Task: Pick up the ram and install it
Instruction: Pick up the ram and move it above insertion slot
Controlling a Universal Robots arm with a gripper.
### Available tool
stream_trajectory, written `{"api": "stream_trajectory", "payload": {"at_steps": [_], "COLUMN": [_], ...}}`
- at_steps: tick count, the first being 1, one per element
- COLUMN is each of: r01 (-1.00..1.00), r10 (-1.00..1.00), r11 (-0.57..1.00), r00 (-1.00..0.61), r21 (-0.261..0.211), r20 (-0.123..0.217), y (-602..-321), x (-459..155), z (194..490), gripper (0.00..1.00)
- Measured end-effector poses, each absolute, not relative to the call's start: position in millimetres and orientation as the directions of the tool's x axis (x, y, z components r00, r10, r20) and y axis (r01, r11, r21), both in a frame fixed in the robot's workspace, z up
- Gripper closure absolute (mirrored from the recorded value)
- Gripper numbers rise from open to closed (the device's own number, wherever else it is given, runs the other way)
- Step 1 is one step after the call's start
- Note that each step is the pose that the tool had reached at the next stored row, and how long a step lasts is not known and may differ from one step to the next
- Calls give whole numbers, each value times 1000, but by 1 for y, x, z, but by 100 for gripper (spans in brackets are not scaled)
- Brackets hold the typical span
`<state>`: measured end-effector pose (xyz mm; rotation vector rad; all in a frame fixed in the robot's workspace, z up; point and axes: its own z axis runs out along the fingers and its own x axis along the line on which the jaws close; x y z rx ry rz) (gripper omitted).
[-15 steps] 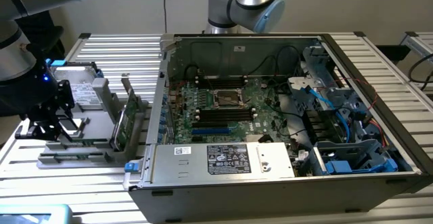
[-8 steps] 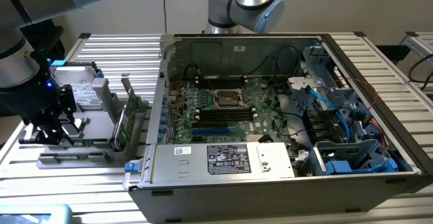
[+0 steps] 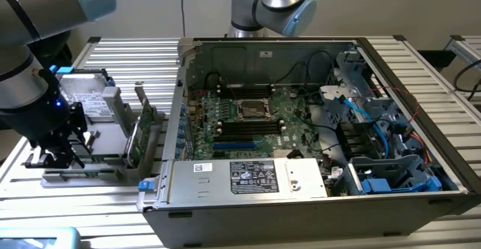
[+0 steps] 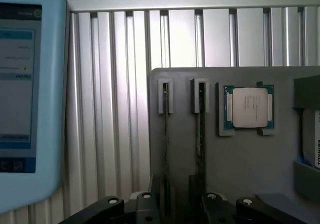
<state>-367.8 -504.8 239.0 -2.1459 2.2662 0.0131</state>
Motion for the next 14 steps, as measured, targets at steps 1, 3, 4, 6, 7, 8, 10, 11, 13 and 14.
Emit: {"api": "stream_trajectory", "payload": {"at_steps": [1, 3, 4, 6, 7, 8, 10, 11, 13, 14], "r01": [-998, -998, -998, -998, -998, -998, -998, -998, -998, -998], "r10": [-998, -998, -998, -998, -998, -998, -998, -998, -998, -998], "r11": [55, 55, 55, 55, 55, 55, 55, 55, 55, 55], "r00": [-55, -55, -55, -55, -55, -55, -55, -55, -55, -55], "r21": [-8, -8, -8, -8, -8, -8, -8, -7, -4, -3], "r20": [-21, -21, -21, -21, -21, -21, -21, -21, -21, -21], "y": [-507, -509, -509, -509, -509, -509, -509, -509, -509, -509], "x": [-368, -367, -366, -365, -365, -365, -365, -365, -365, -365], "z": [237, 233, 232, 228, 226, 225, 221, 219, 216, 214], "gripper": [64, 64, 64, 64, 64, 64, 64, 64, 64, 64]}}
